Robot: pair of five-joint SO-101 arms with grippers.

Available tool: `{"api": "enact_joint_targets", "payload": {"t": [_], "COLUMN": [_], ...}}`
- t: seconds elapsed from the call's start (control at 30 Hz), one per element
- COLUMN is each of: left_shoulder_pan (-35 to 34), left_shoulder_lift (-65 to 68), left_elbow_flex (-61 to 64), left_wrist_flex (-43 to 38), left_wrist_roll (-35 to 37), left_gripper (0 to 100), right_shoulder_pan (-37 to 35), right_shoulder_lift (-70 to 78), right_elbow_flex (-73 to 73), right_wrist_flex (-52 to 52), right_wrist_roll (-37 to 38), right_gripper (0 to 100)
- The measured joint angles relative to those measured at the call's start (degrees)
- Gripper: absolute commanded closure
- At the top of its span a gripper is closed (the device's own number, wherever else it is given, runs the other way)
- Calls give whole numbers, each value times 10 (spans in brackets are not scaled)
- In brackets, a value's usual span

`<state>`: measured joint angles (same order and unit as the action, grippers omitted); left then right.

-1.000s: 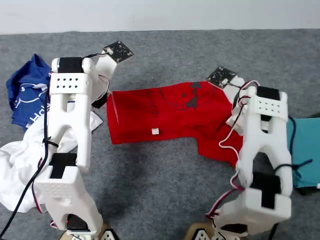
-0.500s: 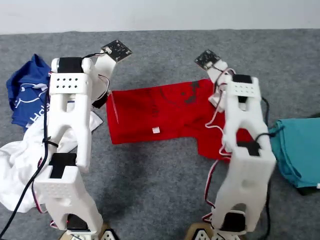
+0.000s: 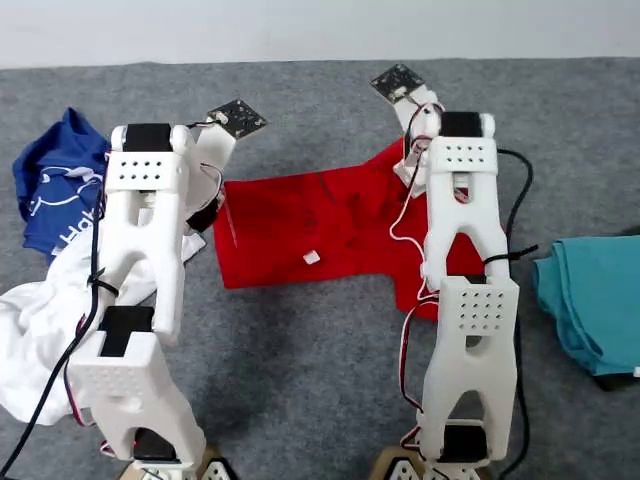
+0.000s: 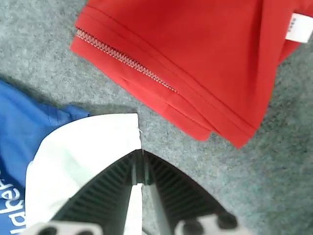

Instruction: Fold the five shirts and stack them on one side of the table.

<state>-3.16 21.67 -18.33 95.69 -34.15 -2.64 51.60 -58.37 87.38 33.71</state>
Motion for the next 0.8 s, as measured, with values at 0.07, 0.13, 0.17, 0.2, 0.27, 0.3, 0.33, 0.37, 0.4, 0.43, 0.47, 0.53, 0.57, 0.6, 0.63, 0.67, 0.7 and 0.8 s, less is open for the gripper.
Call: {"api": "enact_joint_targets", "payload": {"t": [0.07,0.13,0.17,0.2,0.27,0.3,0.33,0.37,0.4,0.43,0.47,0.53,0.57,0.6,0.63,0.67,0.7,0.8], "left_shoulder_pan": [0,4,7,12,23,28,33,34,34,32,30,31,32,32,32,32,32,32], "left_shoulder_lift": [0,0,0,0,0,0,0,0,0,0,0,0,0,0,0,0,0,0], "left_elbow_flex": [0,0,0,0,0,0,0,0,0,0,0,0,0,0,0,0,0,0], "left_wrist_flex": [-7,-14,-16,-17,-18,-18,-18,-18,-18,-18,-18,-18,-18,-18,-18,-18,-18,-18], "left_wrist_roll": [0,1,1,1,1,1,1,1,1,1,1,1,1,1,1,1,1,1], "left_gripper": [996,996,996,996,996,996,996,996,996,996,996,996,996,996,996,996,996,996], "right_shoulder_pan": [0,-3,-4,-8,-17,-22,-28,-34,-40,-45,-47,-47,-47,-47,-47,-47,-47,-47], "right_shoulder_lift": [0,4,11,18,32,36,37,39,40,42,45,47,47,48,50,52,53,53], "right_elbow_flex": [-11,-14,-14,-14,-14,-14,-14,-14,-14,-14,-14,-14,-14,-14,-14,-14,-14,-14], "right_wrist_flex": [28,34,34,34,35,36,40,54,68,77,86,97,98,101,104,110,116,128], "right_wrist_roll": [-1,-1,-1,-1,-1,-1,-1,-1,-1,-1,-1,-2,-2,-3,-3,-3,-3,-3], "right_gripper": [825,826,826,826,826,826,826,826,826,826,826,826,826,826,826,826,826,826]}}
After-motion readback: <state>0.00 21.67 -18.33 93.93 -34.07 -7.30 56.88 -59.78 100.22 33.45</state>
